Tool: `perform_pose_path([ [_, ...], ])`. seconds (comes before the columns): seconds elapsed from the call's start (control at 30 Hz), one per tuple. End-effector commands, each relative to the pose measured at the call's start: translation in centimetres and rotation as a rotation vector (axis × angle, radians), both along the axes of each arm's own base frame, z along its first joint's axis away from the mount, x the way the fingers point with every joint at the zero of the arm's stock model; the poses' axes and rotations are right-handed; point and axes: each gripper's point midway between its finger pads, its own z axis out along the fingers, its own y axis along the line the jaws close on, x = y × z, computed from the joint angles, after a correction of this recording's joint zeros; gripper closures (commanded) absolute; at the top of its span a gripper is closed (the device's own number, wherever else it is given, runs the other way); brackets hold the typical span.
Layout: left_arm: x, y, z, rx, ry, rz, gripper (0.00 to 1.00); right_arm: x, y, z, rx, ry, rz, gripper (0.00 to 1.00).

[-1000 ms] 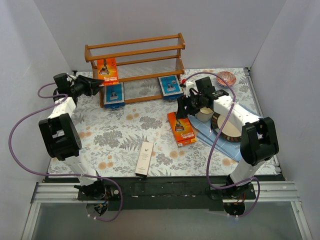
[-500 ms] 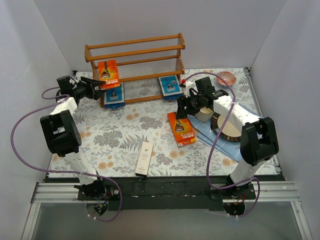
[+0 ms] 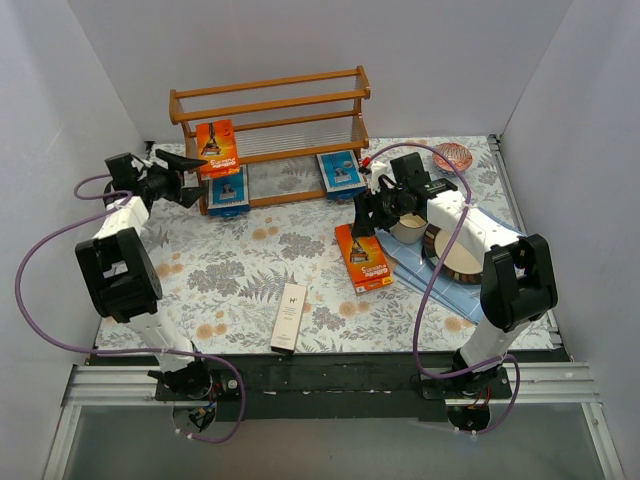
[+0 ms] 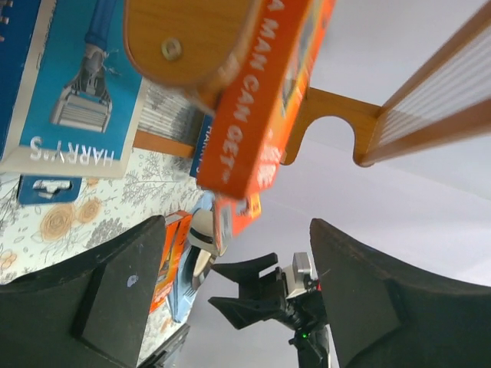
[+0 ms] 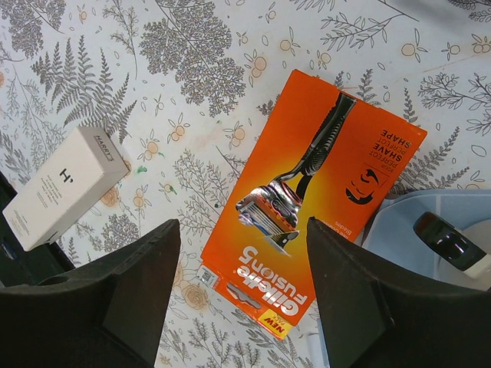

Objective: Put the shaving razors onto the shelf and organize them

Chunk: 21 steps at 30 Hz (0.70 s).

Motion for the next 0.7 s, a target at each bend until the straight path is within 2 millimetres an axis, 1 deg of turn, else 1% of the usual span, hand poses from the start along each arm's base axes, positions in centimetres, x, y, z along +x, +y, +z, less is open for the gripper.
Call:
perform_pose_path([
  [0.0,-4.0,-0.1,1.5,0.045,-0.006,-0.016,0.28,0.3,0.2,1.9,0.019,-0.063,0.015,0.26],
  [0.03,-4.4,-0.1,1.1,0.044,0.01,-0.011,0.36,0.3,0.2,1.9,0.02,-0.063,0.014,0.26],
  [0.07,-4.7,-0.3,0.9,0.041,0.018,-0.009,0.47,0.3,0.2,1.9,0.023,-0.065,0.015,0.26],
  [0.1,-4.9,-0.4,0.7,0.038,0.02,-0.007,0.71,0.2,0.3,2.0,0.024,-0.066,0.014,0.26],
  [0.17,-5.0,-0.4,0.1,0.035,0.039,0.005,0.94,0.3,0.3,2.0,0.025,-0.069,0.016,0.26],
  [0.2,-4.9,-0.3,-0.1,0.041,0.037,0.003,1.0,0.3,0.2,2.1,0.026,-0.068,0.014,0.26],
  [0.3,-3.9,0.0,0.3,0.046,0.014,0.003,1.0,0.1,0.1,2.0,0.025,-0.067,0.012,0.26],
  [0.33,-3.5,0.1,-0.1,0.042,0.021,0.0,1.0,0.0,0.0,1.9,0.024,-0.064,0.01,0.26],
  [0.37,-2.9,0.3,0.4,0.048,0.006,0.002,1.0,0.0,-0.1,1.9,0.026,-0.062,0.006,0.26],
  [0.4,-2.5,0.4,0.5,0.05,0.0,0.001,1.0,-0.1,-0.3,1.7,0.027,-0.055,0.001,0.26],
  [0.43,-2.1,0.4,0.0,0.052,0.008,-0.004,1.0,-0.2,-0.2,1.6,0.027,-0.052,0.004,0.26],
  [0.47,-1.6,0.6,0.4,0.058,-0.006,-0.004,1.0,-0.2,-0.3,1.5,0.029,-0.049,-0.001,0.26],
  [0.53,-1.0,0.7,-0.3,0.054,0.01,-0.004,1.0,-0.1,-0.4,1.5,0.029,-0.049,-0.002,0.26],
  [0.63,-0.1,0.8,-0.3,0.055,0.001,-0.009,1.0,-0.1,-0.3,1.3,0.028,-0.048,-0.001,0.26],
  [0.67,0.2,0.9,-0.8,0.05,0.012,-0.009,1.0,0.0,-0.3,1.2,0.027,-0.045,-0.002,0.26],
])
